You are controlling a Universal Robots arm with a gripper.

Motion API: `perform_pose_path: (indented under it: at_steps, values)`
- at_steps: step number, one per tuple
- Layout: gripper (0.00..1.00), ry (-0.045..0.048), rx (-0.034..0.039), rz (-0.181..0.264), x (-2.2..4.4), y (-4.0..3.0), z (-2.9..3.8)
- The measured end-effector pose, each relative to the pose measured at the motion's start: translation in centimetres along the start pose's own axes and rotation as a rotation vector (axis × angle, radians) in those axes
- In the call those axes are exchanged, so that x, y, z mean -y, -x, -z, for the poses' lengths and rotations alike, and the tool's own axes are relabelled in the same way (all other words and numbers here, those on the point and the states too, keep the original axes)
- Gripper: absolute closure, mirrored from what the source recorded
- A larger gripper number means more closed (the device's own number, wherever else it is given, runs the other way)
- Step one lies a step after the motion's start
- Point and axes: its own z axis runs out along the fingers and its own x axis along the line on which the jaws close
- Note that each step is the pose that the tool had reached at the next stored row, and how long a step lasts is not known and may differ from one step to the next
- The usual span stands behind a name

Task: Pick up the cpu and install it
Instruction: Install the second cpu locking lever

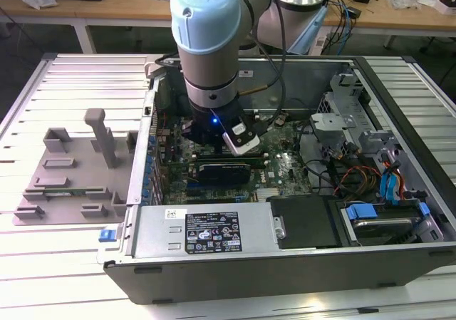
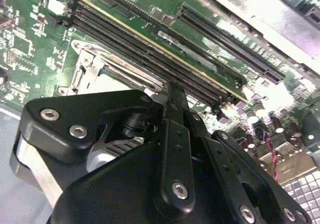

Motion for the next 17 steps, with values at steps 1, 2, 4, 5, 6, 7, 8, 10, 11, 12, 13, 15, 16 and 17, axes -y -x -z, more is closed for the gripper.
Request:
perform_pose_path:
  at_steps: [1, 2, 4, 5, 6, 7, 8, 10, 11, 12, 13, 15, 16, 17]
  values:
    - [0.89, 0.0059, 0.0042, 0.0, 0.01, -0.09, -0.02]
    - [0.89, 0.0115, 0.0079, 0.001, 0.03, -0.28, -0.14]
    - [0.89, 0.0152, 0.01, 0.0, 0.1, -0.61, -0.4]
    - [0.89, 0.0195, 0.0118, 0.0, 0.13, -0.73, -0.56]
    - [0.89, 0.0269, 0.014, 0.0, 0.15, -0.79, -0.66]
    - [0.89, 0.0338, 0.0157, 0.0, 0.17, -0.89, -0.77]
    - [0.89, 0.0384, 0.017, -0.001, 0.18, -0.98, -0.85]
    - [0.89, 0.0553, 0.0251, -0.001, 0.2, -1.23, -0.95]
    - [0.89, 0.0596, 0.0273, -0.001, 0.22, -1.36, -1.02]
    - [0.89, 0.0626, 0.0288, -0.001, 0.23, -1.49, -1.11]
    - [0.89, 0.0653, 0.03, -0.001, 0.25, -1.63, -1.23]
    - [0.89, 0.0683, 0.031, -0.001, 0.33, -1.88, -1.62]
    - [0.89, 0.0682, 0.0308, -0.001, 0.34, -1.89, -1.63]
    - [0.89, 0.0683, 0.0311, -0.001, 0.32, -1.89, -1.63]
